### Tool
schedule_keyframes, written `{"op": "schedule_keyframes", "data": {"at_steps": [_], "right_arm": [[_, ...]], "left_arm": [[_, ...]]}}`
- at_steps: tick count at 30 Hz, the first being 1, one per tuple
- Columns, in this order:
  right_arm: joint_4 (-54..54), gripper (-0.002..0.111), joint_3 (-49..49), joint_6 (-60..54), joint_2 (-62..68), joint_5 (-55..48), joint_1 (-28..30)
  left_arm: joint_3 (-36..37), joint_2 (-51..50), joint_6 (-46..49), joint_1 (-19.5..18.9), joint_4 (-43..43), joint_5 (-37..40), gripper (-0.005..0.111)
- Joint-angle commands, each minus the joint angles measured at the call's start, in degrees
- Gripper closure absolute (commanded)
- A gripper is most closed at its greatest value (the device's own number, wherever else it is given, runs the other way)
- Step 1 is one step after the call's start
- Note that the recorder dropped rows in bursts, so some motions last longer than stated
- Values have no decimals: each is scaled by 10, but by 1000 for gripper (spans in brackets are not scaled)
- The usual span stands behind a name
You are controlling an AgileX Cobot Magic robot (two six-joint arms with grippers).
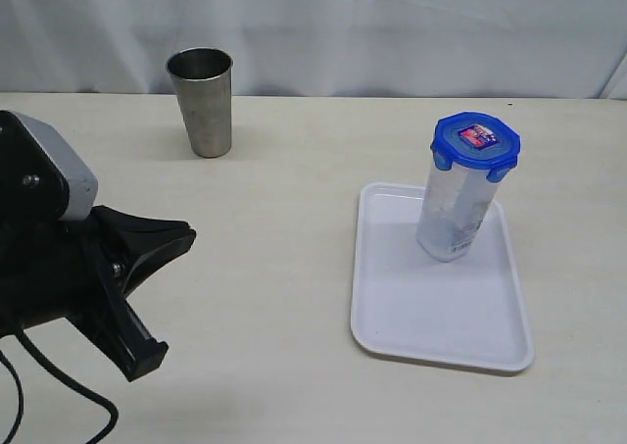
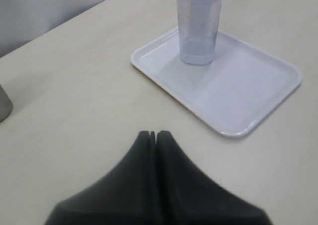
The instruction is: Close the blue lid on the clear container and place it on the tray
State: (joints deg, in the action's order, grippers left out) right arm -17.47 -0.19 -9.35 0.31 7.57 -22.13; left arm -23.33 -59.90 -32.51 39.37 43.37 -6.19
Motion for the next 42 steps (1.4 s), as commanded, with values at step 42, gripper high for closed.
{"op": "schedule_keyframes", "data": {"at_steps": [42], "right_arm": [[-1, 104, 2, -5, -3, -1, 0]], "left_arm": [[180, 540, 368, -413, -438, 74, 107]]}}
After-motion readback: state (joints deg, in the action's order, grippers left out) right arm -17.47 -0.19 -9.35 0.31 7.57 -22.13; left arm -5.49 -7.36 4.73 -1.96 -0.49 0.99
